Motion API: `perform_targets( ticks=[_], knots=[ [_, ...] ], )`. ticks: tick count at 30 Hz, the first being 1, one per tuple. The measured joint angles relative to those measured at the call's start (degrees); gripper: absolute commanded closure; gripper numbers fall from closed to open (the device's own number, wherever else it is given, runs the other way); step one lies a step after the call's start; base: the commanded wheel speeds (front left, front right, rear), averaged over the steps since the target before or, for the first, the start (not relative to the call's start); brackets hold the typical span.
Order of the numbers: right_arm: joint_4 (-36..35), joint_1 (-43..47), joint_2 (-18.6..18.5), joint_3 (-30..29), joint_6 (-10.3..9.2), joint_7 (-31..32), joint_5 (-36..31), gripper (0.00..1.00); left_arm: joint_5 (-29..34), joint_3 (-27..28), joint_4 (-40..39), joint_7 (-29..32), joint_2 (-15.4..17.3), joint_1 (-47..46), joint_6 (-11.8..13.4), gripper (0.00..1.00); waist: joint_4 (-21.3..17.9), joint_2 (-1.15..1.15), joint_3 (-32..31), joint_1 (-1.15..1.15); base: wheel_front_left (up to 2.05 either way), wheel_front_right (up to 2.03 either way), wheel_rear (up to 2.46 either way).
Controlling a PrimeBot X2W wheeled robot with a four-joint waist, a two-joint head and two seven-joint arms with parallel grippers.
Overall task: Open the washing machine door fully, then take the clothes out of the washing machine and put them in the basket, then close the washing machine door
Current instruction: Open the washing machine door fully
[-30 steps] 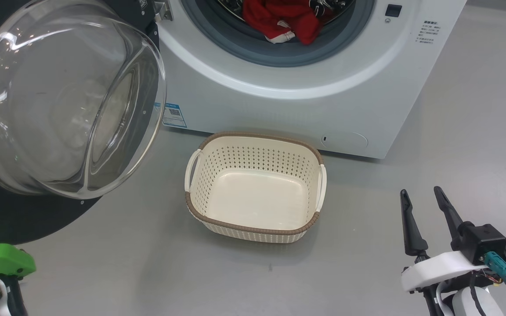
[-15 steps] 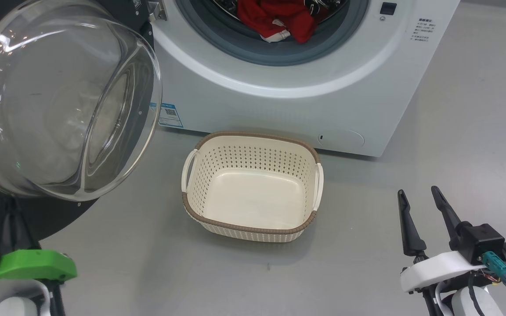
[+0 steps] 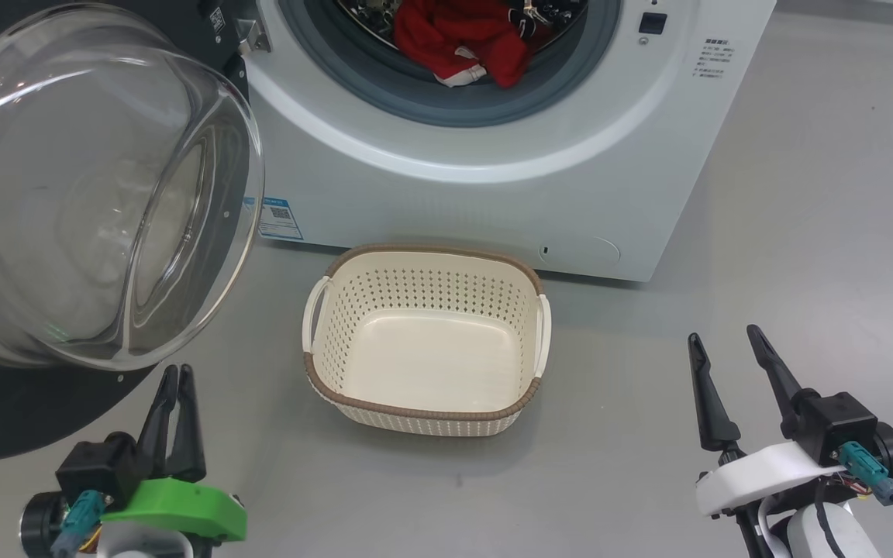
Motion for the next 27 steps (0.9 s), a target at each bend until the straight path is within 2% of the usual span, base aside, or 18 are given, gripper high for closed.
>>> perform_targets(
  ticks=[1, 2, 3, 4, 5, 12, 19, 27],
  knots=[
    [0.0, 0.0, 0.01, 0.18, 0.0, 0.0, 0.03, 0.0, 0.18, -0.43, -0.24, 0.0, 0.0, 0.01, -0.25, 0.61, -0.22, 0.0, -0.13, 0.0, 0.0, 0.0, 0.0],
    [0.01, 0.0, 0.01, 0.41, 0.0, 0.0, 0.1, 0.0, 0.26, -0.83, -0.53, 0.0, 0.01, 0.03, -0.42, 0.51, -0.46, 0.0, -0.27, 0.0, 0.0, 0.0, 0.0],
    [0.03, 0.01, 0.02, 0.55, 0.0, 0.0, 0.2, 0.0, 0.33, -1.26, -0.69, 0.0, 0.01, 0.03, -0.42, 0.24, -0.72, 0.0, -0.42, 0.0, 0.0, 0.0, 0.0],
    [0.05, 0.01, 0.01, 0.67, -0.01, 0.0, 0.63, 0.0, 0.6, -1.79, -0.98, 0.0, 0.0, 0.05, -0.41, 0.02, -1.25, 0.0, -0.76, 0.0, 0.0, 0.0, 0.0],
    [0.05, 0.03, 0.01, 0.78, -0.01, 0.01, 0.77, 0.0, 0.71, -1.81, -1.13, 0.0, 0.0, 0.07, -0.41, 0.0, -1.51, 0.0, -0.95, 0.0, 0.0, 0.0, 0.0],
    [0.03, 0.41, 0.01, 1.52, -0.07, 0.0, 1.1, 0.0, 1.8, -2.61, -1.97, 0.0, 0.04, 0.1, -0.29, 0.0, -3.67, 0.0, -2.15, 0.0, 0.0, 0.0, 0.0],
    [-0.34, 0.58, 0.01, 2.57, -0.1, 0.0, 2.03, 0.0, 1.88, -1.3, -2.12, 0.0, 0.05, 0.12, 1.2, 0.0, -6.06, 0.0, -3.01, 0.0, 0.0, 0.0, 0.0],
    [-1.49, 2.41, 0.01, 3.54, -0.71, 0.0, 2.66, 0.0, 1.94, -1.36, -1.6, 0.0, 0.07, 1.75, 1.63, 0.0, -8.85, 0.0, -4.08, 0.0, 0.0, 0.0, 0.0]
  ],
)
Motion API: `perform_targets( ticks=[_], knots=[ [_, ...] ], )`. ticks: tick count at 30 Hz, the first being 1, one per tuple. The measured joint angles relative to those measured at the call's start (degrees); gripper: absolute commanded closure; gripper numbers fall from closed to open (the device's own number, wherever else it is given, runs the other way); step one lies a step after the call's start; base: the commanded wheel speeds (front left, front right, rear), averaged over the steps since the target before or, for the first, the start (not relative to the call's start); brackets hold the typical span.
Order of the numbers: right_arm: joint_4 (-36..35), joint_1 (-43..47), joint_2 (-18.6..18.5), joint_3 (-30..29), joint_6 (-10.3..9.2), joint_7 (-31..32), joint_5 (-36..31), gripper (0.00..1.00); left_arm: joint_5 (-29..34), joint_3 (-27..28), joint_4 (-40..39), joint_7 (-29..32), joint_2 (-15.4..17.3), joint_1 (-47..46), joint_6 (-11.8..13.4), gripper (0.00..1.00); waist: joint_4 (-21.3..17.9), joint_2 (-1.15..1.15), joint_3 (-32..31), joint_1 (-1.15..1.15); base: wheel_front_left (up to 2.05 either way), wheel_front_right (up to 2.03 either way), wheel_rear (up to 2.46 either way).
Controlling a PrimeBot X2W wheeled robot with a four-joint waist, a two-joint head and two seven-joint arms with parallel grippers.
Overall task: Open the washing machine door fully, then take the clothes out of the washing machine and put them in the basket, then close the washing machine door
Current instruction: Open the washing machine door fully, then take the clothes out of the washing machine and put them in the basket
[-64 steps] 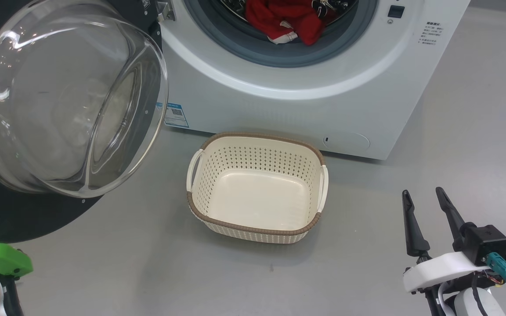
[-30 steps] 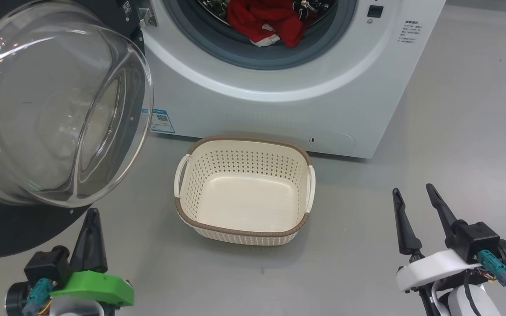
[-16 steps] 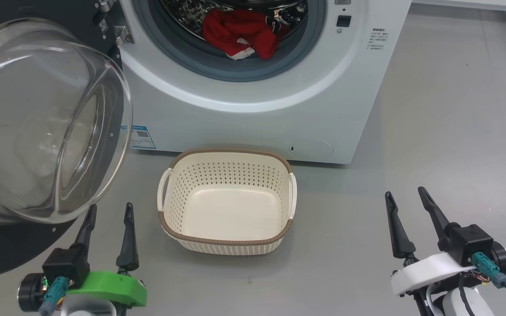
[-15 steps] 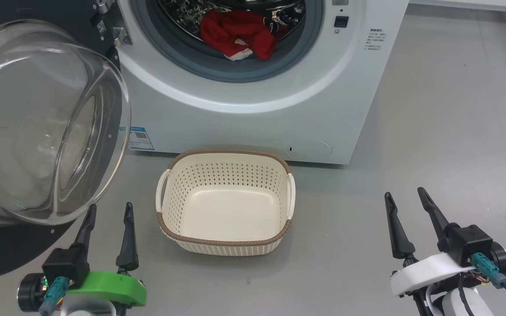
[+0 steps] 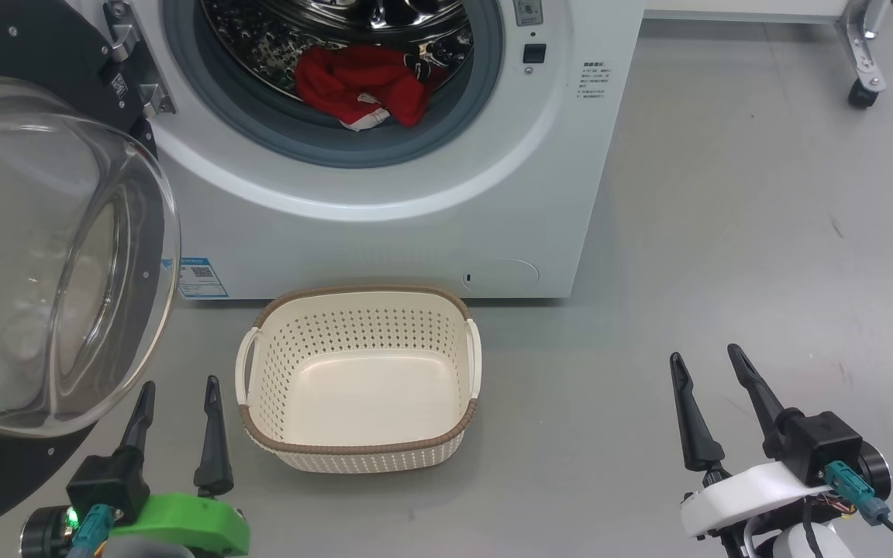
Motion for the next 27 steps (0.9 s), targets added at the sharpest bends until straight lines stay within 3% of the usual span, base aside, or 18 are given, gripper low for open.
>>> perform_targets(
  ticks=[16, 27],
  knots=[
    [-2.21, 2.28, 0.04, -0.45, -2.57, 0.0, 0.99, 0.0, 0.0, -1.03, 0.48, 0.0, 0.02, 0.93, 0.02, 0.0, -2.62, 0.0, -0.86, 0.0, 0.0, 0.0, 0.0],
    [-2.6, 3.63, 0.05, -0.35, -3.08, 0.0, 1.0, 0.0, 0.0, -1.63, 0.56, 0.0, 0.02, 0.95, 0.08, 0.0, -3.05, 0.0, -1.2, 0.0, 0.0, 0.0, 0.0]
  ],
)
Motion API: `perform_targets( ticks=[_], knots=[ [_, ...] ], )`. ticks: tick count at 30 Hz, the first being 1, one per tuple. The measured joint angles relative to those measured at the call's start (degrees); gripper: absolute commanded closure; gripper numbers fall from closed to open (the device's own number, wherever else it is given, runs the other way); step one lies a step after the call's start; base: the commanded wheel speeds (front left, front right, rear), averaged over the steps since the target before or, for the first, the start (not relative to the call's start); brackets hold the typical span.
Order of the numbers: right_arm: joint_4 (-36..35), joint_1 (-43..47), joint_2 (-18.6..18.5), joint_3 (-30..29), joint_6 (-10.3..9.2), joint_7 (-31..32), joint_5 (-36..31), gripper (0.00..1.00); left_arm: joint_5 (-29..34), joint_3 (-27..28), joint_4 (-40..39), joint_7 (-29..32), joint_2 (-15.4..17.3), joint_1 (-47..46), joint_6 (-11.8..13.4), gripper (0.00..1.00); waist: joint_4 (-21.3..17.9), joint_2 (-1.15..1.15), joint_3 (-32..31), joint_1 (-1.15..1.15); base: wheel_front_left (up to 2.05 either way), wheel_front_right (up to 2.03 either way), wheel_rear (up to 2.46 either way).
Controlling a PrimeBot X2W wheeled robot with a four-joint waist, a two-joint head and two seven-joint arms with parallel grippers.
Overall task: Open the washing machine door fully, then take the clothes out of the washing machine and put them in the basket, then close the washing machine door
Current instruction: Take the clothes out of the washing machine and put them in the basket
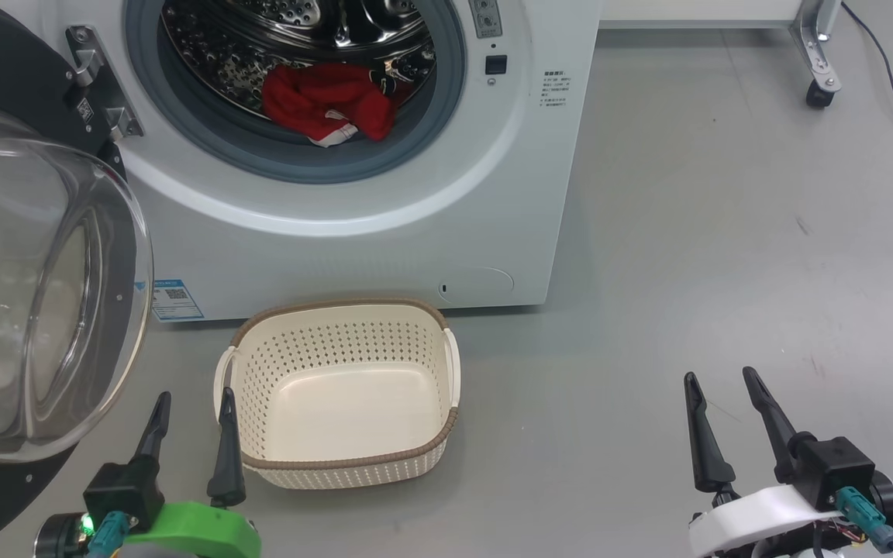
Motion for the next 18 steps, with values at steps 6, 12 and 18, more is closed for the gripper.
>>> perform_targets(
  ticks=[6, 12, 18],
  knots=[
    [-0.18, 0.36, 0.01, 0.08, -0.45, 0.0, 0.43, 0.0, 0.01, -0.21, 0.07, 0.0, 0.0, 0.02, 0.18, 0.0, -0.07, 0.0, -0.16, 0.0, 0.0, 0.0, 0.0],
    [-0.3, 0.37, 0.02, 0.27, -0.51, 0.0, 0.43, 0.0, 0.09, -0.36, 0.16, 0.0, 0.0, 0.02, 0.44, 0.0, 0.01, 0.0, -0.2, 0.0, 0.0, 0.0, 0.0],
    [-0.27, 0.4, 0.03, 0.42, -0.54, 0.0, 0.43, 0.0, 0.09, -0.43, 0.65, 0.08, 0.0, 0.03, 0.43, 0.0, 0.04, 0.0, -0.71, 0.0, 0.0, 0.0, 0.0]
  ],
)
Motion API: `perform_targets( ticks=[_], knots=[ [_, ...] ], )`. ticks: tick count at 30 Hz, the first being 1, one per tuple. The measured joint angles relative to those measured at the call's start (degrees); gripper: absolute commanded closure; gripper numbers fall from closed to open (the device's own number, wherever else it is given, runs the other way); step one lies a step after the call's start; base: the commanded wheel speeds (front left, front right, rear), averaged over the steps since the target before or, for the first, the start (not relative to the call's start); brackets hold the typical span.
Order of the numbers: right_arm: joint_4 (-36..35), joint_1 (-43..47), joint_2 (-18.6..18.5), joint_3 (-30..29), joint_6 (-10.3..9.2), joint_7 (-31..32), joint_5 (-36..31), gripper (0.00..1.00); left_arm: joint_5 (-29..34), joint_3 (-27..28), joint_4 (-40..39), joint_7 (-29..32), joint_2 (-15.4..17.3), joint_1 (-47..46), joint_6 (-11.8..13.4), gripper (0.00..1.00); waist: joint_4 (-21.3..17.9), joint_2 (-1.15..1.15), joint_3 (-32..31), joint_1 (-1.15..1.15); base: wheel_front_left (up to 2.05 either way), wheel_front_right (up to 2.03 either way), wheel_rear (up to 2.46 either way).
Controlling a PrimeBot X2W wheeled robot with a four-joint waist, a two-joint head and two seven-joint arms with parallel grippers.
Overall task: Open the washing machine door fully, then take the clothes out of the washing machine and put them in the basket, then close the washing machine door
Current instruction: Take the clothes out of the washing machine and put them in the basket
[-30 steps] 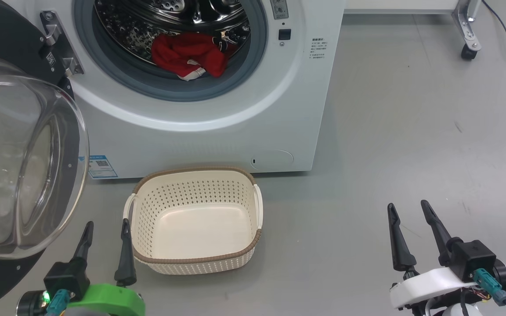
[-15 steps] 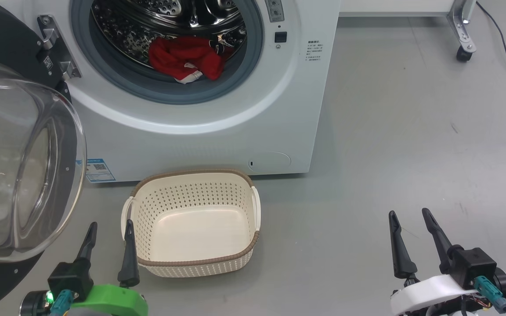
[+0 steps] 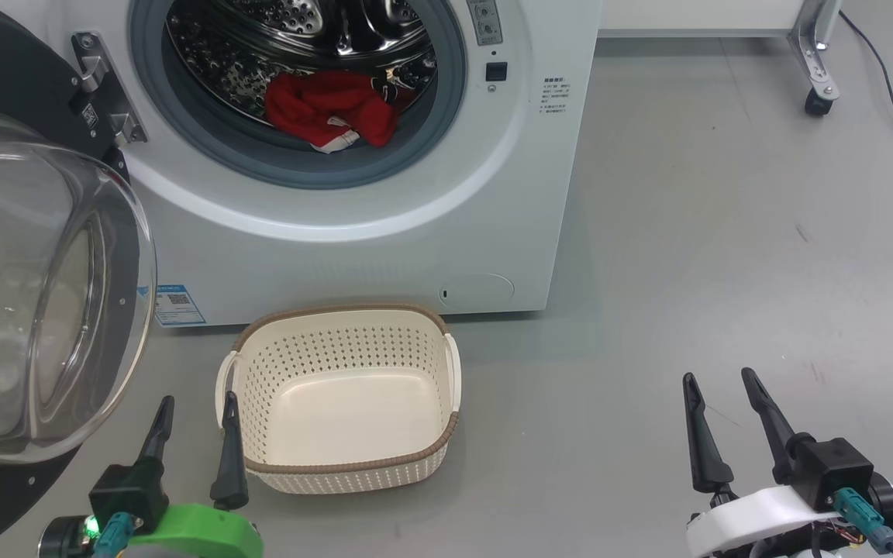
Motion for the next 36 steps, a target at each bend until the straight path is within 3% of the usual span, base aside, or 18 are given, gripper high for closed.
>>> perform_targets(
  ticks=[21, 36],
  knots=[
    [-0.38, 0.69, 0.0, 0.12, -0.05, 0.0, 0.33, 0.0, 0.3, -0.91, -0.15, 0.18, 0.0, 0.0, 0.0, 0.0, -0.17, 0.0, -0.21, 0.0, 0.05, -0.05, 0.0],
    [-0.64, 0.7, 0.02, 0.29, -0.48, 0.0, 0.35, 0.0, 0.58, -0.88, -0.44, 0.18, 0.04, 0.0, 0.01, 0.0, -0.37, 0.0, 0.09, 0.0, 0.63, -0.63, 0.0]
  ],
)
